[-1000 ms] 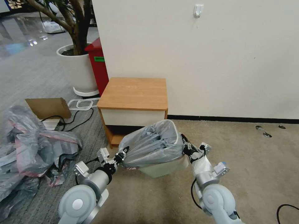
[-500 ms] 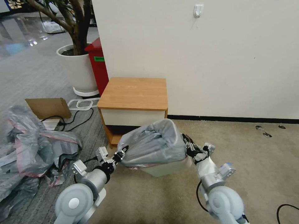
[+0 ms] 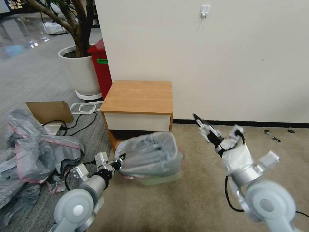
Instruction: Pick up the garbage bag from the table and place it over the trash can.
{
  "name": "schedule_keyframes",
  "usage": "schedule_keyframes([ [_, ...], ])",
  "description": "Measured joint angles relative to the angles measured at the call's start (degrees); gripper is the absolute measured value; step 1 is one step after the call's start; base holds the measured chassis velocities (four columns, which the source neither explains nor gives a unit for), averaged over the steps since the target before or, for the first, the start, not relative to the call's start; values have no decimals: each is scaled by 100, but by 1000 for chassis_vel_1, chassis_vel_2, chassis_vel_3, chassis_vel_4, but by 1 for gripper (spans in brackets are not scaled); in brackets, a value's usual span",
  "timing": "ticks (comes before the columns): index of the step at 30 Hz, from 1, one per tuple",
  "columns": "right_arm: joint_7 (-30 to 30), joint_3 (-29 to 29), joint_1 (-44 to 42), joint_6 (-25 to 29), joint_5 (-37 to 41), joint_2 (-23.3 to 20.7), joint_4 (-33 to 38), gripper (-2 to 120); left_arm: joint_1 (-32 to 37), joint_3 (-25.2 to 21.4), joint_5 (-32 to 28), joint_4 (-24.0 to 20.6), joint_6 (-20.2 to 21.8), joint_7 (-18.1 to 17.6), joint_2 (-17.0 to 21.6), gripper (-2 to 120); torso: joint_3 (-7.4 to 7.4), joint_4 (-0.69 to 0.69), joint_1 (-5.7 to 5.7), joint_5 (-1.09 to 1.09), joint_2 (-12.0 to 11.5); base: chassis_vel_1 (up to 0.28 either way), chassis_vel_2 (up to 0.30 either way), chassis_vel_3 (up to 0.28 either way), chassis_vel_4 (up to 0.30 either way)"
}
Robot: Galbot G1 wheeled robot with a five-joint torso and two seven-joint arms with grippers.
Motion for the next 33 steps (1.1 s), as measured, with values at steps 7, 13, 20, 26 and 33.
schedule_keyframes([
  [7, -763, -2117, 1665, -625, -1646, -701, -491, 66, -66, 409, 978, -58, 1, 97, 88, 6, 0, 2, 0, 0, 0, 0, 0, 0, 0],
  [13, -886, -3611, 2852, -1188, -2412, -571, -1137, 40, -28, 594, 1844, -124, -161, 425, 158, 6, 0, 2, 0, 0, 0, 0, 0, 0, 0],
  [20, -765, -4062, 3216, -1809, -2641, -572, -1503, 17, -22, 606, 2163, -147, -269, 638, 139, 6, 0, 0, 0, 0, 0, 0, 0, 0, 0],
  [26, -724, -4352, 3468, -1849, -3088, -659, -1766, 0, 4, 629, 2308, -216, -302, 713, 85, 6, 0, 0, 0, 0, 0, 0, 0, 0, 0],
  [33, -495, -4926, 3865, -1845, -3316, -731, -1999, 0, 10, 641, 2688, -251, -393, 820, 71, 6, 0, 0, 0, 0, 0, 0, 0, 0, 0],
])
